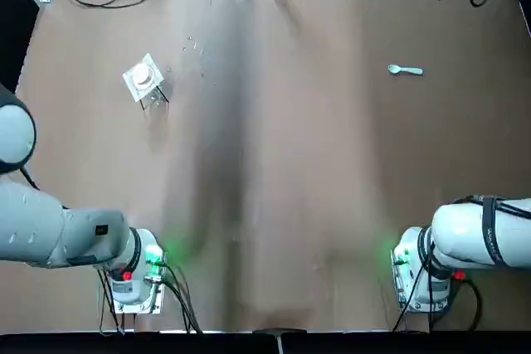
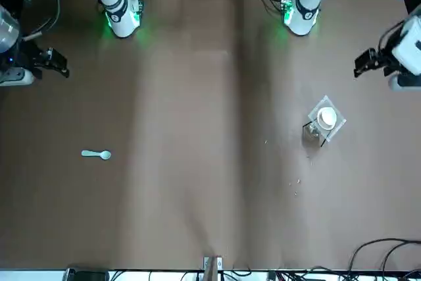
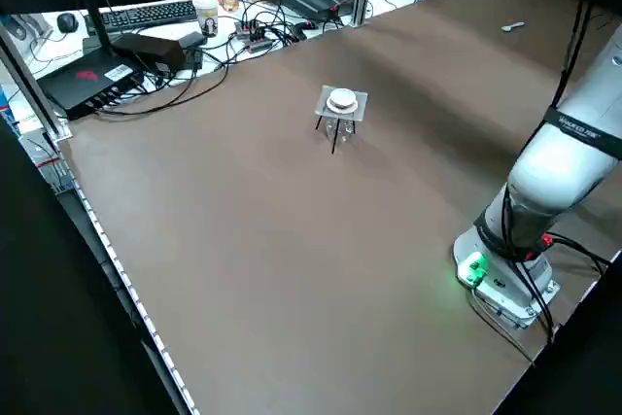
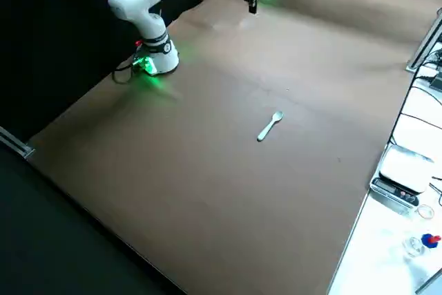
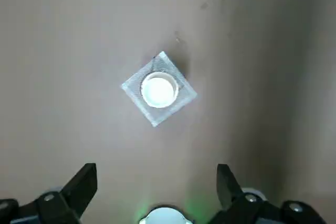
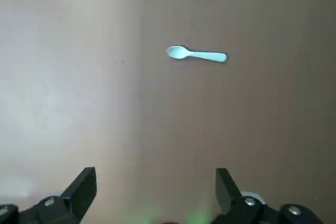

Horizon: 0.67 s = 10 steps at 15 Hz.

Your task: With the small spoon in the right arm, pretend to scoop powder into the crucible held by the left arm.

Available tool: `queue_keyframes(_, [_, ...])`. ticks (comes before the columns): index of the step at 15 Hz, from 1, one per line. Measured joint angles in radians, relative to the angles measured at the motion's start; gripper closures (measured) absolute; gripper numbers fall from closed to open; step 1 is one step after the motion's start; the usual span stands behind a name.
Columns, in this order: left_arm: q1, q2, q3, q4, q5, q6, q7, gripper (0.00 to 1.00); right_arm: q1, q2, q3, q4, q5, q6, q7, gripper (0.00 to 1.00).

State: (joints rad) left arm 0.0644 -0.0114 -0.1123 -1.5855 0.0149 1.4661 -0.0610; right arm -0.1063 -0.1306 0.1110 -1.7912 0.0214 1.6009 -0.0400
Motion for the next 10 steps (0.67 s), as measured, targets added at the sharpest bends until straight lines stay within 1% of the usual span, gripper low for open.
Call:
queue_keyframes(2, [0.062,0.040,0.000,-0.006,-0.002,0.003,0.009,0.00,0.050,0.000,0.003,0.000,0.003,0.000,-0.002,0.00])
queue_keyframes(4, [0.123,0.099,0.001,-0.012,-0.040,0.009,0.038,0.00,0.106,0.000,0.007,-0.001,0.003,0.000,-0.001,0.00])
queue_keyframes(5, [0.154,0.165,0.002,-0.015,-0.059,0.015,0.081,0.00,0.145,0.000,0.010,-0.005,0.003,-0.005,-0.001,0.00])
queue_keyframes(8, [0.171,0.257,0.001,-0.021,-0.065,0.029,0.148,0.00,0.166,0.005,0.010,-0.013,0.003,-0.011,-0.004,0.00])
queue_keyframes(10, [0.171,0.317,-0.003,-0.038,-0.066,0.080,0.183,0.00,0.166,0.012,0.009,-0.013,0.002,-0.010,-0.025,0.00])
